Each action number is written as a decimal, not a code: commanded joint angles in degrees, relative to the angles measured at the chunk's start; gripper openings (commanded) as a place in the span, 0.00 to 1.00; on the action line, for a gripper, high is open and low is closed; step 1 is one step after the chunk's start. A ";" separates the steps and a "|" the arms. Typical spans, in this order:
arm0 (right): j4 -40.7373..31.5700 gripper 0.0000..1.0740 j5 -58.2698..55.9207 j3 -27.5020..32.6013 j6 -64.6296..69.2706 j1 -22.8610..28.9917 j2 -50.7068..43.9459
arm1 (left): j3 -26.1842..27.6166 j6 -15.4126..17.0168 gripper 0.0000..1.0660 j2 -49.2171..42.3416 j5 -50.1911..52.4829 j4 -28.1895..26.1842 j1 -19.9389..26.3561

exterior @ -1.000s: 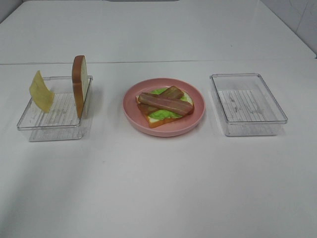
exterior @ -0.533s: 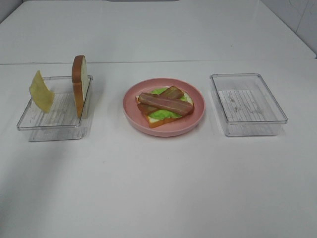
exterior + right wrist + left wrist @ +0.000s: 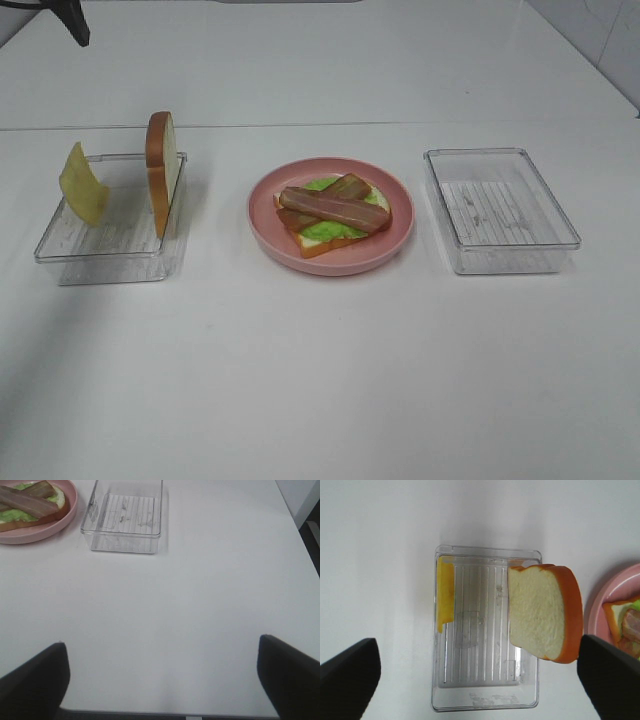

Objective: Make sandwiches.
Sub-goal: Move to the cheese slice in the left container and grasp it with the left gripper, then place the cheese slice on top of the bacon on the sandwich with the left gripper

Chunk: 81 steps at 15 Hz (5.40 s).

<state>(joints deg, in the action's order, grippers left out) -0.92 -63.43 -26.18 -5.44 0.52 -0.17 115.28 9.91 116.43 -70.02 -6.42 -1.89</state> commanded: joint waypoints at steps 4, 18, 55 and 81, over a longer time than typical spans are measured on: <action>0.23 0.92 0.46 0.17 -0.40 -0.23 -1.78 | -0.57 1.49 0.94 3.72 -4.70 3.72 0.23; 0.23 0.92 0.46 0.17 -0.40 -0.23 -1.78 | -0.57 1.20 0.92 14.73 1.43 4.01 0.23; 0.23 0.92 0.46 0.17 -0.40 -0.23 -1.78 | 31.68 5.96 0.00 18.74 -1.20 -3.44 -1.55; 0.23 0.92 0.46 0.17 -0.34 -0.23 -1.78 | 35.41 8.77 0.00 36.27 0.17 -21.43 -24.24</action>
<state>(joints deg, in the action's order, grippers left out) -0.92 -63.37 -26.18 -5.44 0.52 -0.17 150.40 19.02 152.58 -69.33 -24.64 -25.95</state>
